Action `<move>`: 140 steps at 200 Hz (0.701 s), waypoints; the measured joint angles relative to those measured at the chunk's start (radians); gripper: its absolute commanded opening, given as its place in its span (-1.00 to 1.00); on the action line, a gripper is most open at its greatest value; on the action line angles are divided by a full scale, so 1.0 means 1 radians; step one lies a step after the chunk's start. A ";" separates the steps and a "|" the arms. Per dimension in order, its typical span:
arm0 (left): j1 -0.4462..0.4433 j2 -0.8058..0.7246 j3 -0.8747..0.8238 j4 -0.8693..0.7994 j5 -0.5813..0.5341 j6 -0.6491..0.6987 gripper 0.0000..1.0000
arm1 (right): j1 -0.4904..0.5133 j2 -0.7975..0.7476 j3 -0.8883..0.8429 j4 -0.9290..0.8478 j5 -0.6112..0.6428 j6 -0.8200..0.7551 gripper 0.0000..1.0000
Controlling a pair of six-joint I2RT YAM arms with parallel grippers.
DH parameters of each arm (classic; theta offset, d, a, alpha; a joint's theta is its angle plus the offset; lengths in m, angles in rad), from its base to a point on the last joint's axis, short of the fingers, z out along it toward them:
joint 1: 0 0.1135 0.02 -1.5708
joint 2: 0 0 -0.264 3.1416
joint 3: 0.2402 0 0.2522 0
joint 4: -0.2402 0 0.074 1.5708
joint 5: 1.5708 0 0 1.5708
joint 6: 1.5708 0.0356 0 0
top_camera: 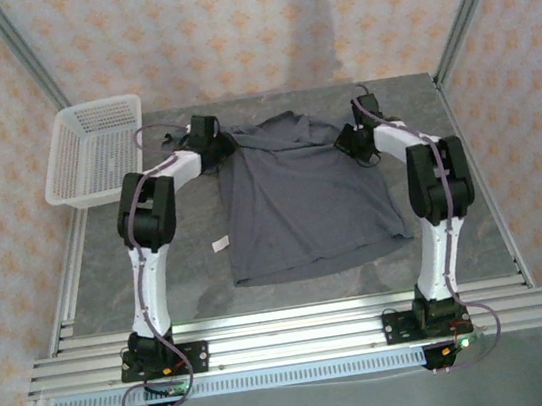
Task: Fold the inside-out t-shirt
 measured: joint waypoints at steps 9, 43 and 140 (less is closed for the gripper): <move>0.002 -0.085 -0.079 0.011 0.034 0.007 -0.17 | 0.000 -0.095 -0.068 -0.006 0.003 0.003 -0.73; -0.099 -0.539 -0.298 0.018 0.102 0.137 -0.07 | 0.015 -0.633 -0.439 -0.002 -0.003 0.071 -0.55; -0.665 -0.960 -0.600 -0.245 0.047 0.534 0.27 | 0.073 -1.211 -0.909 -0.364 -0.019 0.313 -0.14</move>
